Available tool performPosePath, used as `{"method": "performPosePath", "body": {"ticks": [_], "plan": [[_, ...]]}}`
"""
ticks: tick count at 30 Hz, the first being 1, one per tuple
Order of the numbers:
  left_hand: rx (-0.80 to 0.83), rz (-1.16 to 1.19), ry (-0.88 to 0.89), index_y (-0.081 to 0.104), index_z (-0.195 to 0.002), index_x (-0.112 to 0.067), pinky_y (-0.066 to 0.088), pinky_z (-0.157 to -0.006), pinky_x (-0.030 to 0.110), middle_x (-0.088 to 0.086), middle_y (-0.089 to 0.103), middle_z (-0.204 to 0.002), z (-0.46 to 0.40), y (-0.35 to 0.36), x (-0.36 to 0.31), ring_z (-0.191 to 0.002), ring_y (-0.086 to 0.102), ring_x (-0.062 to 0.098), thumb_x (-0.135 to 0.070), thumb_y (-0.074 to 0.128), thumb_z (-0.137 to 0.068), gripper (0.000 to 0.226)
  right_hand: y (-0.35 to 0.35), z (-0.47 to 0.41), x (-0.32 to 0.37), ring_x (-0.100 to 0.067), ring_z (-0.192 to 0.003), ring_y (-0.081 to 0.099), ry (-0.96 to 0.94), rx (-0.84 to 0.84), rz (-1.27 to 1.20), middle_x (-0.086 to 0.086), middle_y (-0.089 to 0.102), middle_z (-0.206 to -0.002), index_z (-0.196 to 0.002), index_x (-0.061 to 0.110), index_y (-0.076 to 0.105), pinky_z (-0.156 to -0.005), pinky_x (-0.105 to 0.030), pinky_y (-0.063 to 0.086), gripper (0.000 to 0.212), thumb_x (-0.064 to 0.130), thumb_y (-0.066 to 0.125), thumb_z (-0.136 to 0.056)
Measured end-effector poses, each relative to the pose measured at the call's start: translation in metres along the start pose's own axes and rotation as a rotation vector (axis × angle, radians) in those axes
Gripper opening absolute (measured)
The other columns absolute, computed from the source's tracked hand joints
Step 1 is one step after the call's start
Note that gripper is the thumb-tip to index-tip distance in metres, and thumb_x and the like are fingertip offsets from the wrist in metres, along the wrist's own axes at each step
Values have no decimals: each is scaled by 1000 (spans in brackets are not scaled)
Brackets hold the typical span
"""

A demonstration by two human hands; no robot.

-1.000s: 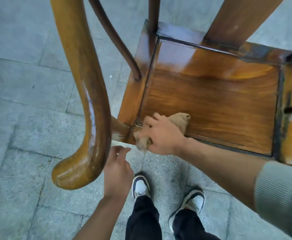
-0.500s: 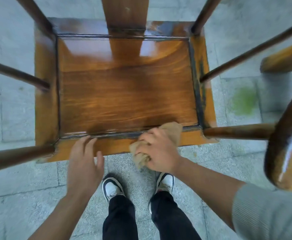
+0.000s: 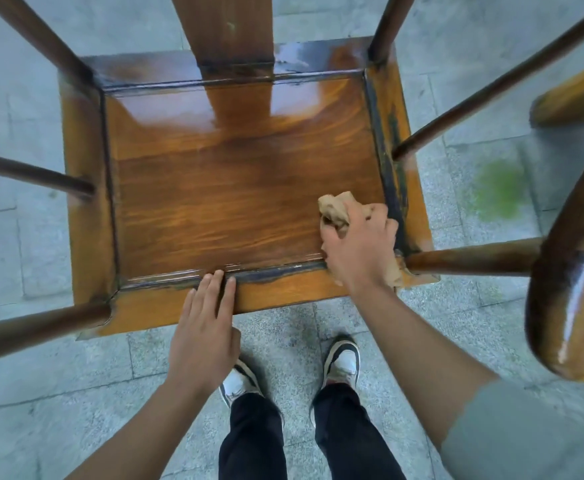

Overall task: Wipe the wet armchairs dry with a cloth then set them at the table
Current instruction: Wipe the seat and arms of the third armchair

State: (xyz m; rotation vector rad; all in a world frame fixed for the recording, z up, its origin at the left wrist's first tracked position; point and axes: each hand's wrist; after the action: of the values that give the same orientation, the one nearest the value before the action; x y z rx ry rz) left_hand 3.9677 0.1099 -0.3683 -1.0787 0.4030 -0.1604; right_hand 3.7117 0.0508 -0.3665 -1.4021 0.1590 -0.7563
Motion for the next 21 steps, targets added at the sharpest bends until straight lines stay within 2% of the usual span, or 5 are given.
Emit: {"method": "performPosePath", "body": {"ticks": [8, 13, 15, 18, 21], "plan": [[-12, 5, -29, 43, -145, 2, 32, -115, 54, 22, 41, -151, 17, -10, 32, -142, 35, 38, -11, 64, -83, 67, 12, 44, 19, -25, -97, 46, -462, 276, 203, 0, 57, -114, -126, 36, 64, -80, -38, 46, 47, 46, 73, -80], [-78, 35, -47, 46, -140, 7, 35, -114, 54, 26, 46, -145, 12, -8, 34, -137, 38, 41, -11, 64, -82, 63, -40, 19, -20, -34, -97, 51, -232, 100, 570, -10, 57, -109, -112, 31, 63, -81, -44, 49, 38, 47, 74, -80], [-85, 33, -47, 46, -140, 9, 34, -114, 55, 27, 46, -144, 12, -4, 35, -137, 38, 42, -10, 63, -82, 63, -43, 17, -19, -39, -102, 53, -141, 229, 674, -12, 54, -112, -114, 22, 61, -86, -47, 49, 38, 46, 66, -85], [-71, 51, -44, 47, -139, 9, 36, -112, 55, 27, 47, -143, 16, -2, 35, -137, 39, 41, -11, 60, -83, 60, -31, 30, -11, -38, -112, 52, -49, 387, 649, -13, 51, -124, -123, 12, 48, -89, -49, 47, 49, 44, 65, -90], [-58, 65, -40, 49, -138, 8, 38, -111, 55, 25, 48, -142, 18, -5, 34, -137, 39, 40, -12, 60, -83, 59, -26, 41, -17, -38, -112, 50, -54, 311, 564, -16, 52, -126, -127, 9, 48, -90, -47, 48, 54, 39, 68, -87]]}}
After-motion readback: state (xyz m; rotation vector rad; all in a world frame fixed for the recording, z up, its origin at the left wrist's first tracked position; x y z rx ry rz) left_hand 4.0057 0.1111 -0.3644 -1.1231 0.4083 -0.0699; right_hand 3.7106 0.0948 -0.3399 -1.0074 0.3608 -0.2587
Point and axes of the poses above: each hand's wrist, its own z-axis away from the middle knuckle, its own y-axis out of the palm, x = y × z
